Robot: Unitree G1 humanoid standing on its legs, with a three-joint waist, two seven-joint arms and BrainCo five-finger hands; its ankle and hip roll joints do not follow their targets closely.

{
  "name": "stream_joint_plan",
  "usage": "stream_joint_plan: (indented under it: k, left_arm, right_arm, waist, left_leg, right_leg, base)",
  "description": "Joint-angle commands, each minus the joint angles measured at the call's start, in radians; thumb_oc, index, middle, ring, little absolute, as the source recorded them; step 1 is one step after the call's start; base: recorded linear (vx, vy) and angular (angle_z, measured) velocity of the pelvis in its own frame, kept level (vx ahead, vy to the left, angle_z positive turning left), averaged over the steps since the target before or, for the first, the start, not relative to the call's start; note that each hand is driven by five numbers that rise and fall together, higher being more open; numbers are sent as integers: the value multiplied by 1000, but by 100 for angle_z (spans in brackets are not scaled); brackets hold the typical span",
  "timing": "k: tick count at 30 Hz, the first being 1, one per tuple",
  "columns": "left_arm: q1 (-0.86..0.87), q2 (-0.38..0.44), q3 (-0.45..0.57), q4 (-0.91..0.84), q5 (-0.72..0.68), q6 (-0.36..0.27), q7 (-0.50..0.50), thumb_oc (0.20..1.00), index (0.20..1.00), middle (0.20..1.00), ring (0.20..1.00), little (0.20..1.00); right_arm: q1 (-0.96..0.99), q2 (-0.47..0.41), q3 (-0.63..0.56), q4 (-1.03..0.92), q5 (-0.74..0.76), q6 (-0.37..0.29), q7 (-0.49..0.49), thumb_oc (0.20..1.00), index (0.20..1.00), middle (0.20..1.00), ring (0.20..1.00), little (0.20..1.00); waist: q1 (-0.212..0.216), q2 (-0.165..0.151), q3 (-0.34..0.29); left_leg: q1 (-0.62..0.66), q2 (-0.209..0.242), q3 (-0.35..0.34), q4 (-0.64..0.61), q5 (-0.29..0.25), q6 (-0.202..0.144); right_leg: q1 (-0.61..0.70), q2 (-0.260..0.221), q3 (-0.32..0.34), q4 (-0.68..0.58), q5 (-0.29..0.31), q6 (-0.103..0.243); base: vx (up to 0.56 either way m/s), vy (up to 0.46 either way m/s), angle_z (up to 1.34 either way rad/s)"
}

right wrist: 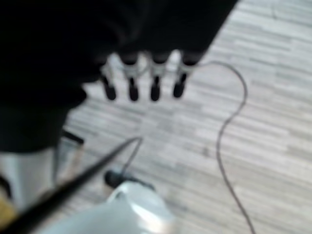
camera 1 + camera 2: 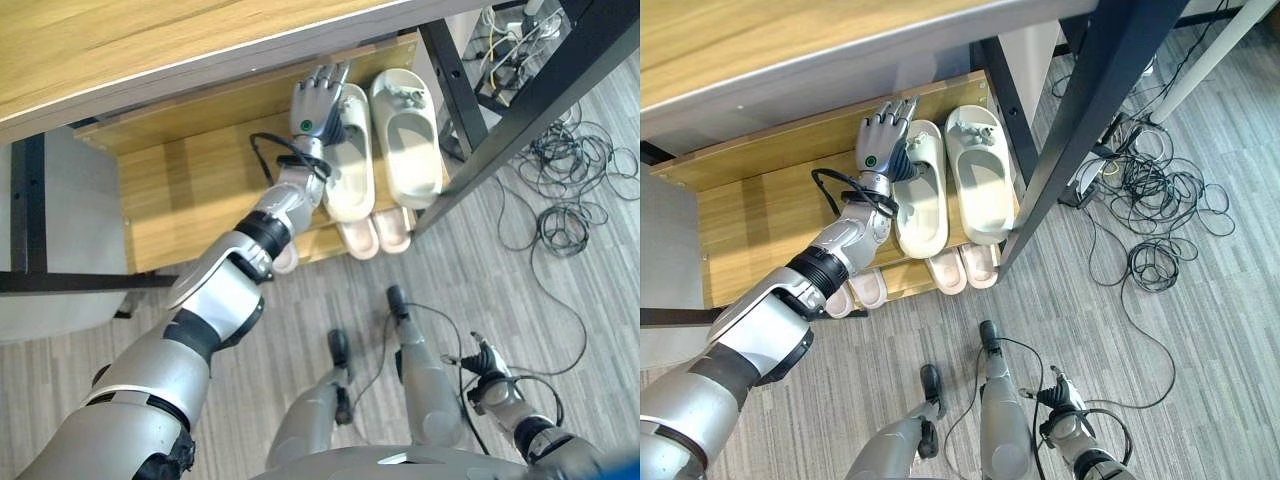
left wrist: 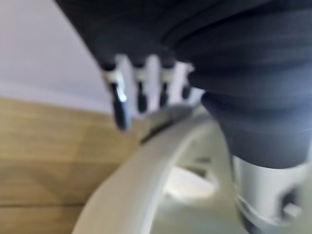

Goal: Arrange the slippers neatly on the shoe rack.

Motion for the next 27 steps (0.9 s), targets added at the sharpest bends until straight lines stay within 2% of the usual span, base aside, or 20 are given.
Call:
stream_joint_plan:
  k: [1, 3, 5, 9, 12, 15, 20, 27]
  left_arm:
    - [-14, 31, 87, -7, -38, -28, 23, 1000, 1000, 1000, 1000, 1000]
    - [-1, 33, 98, -28, -60, -37, 15, 1000, 1000, 1000, 1000, 1000]
    - [46, 32, 136, -114, -127, -81, 6, 1000, 1000, 1000, 1000, 1000]
    - [108, 16, 164, -213, -187, -122, -16, 1000, 1000, 1000, 1000, 1000]
    - [154, -4, 169, -231, -200, -135, -31, 1000, 1000, 1000, 1000, 1000]
    - [171, 24, 174, -238, -193, -131, -43, 1000, 1000, 1000, 1000, 1000]
    - [300, 132, 222, -265, -134, -120, -67, 1000, 1000, 1000, 1000, 1000]
    - [397, 159, 227, -210, -93, -113, -103, 1000, 1000, 1000, 1000, 1000]
  right_arm:
    - [63, -19, -4, 3, 19, -5, 0, 1000, 1000, 1000, 1000, 1000]
    - [64, -18, -10, 8, 23, 2, 6, 1000, 1000, 1000, 1000, 1000]
    - [78, -7, -20, 18, 25, 14, 17, 1000, 1000, 1000, 1000, 1000]
    - [82, 4, -43, 23, 33, 32, 25, 1000, 1000, 1000, 1000, 1000]
    - [80, 10, -50, 29, 35, 40, 31, 1000, 1000, 1000, 1000, 1000]
    - [87, 11, -55, 33, 35, 41, 29, 1000, 1000, 1000, 1000, 1000]
    - [93, 26, -80, 41, 43, 40, 24, 1000, 1000, 1000, 1000, 1000]
    - [92, 35, -82, 49, 36, 39, 25, 1000, 1000, 1000, 1000, 1000]
  waist:
    - [7, 22, -48]
    - [12, 26, -53]
    - [22, 35, -64]
    - [39, 48, -73]
    - [46, 56, -70]
    - [50, 63, -72]
    - [74, 72, -80]
    - [85, 67, -84]
  left_leg:
    - [-101, 50, -63, 122, -45, -65]
    - [-89, 49, -64, 119, -46, -64]
    - [-62, 44, -64, 124, -54, -65]
    - [-25, 40, -72, 127, -63, -63]
    - [1, 35, -79, 133, -70, -61]
    - [2, 35, -82, 132, -67, -59]
    - [-8, 33, -89, 125, -58, -59]
    - [-30, 34, -89, 122, -49, -58]
  right_leg:
    - [46, -60, 15, 56, -112, 100]
    - [55, -61, 14, 59, -116, 99]
    - [86, -65, 10, 64, -127, 99]
    - [125, -65, 1, 81, -147, 95]
    - [150, -70, -9, 97, -161, 94]
    - [153, -70, -12, 95, -159, 93]
    - [148, -72, -20, 87, -154, 92]
    - [130, -70, -23, 85, -149, 90]
  base:
    - [0, 0, 0]
    - [11, -4, 3]
    - [31, -14, 6]
    - [30, -9, 16]
    - [1, 4, 12]
    - [-26, 3, 6]
    - [-27, 2, 6]
    - [-7, 5, 3]
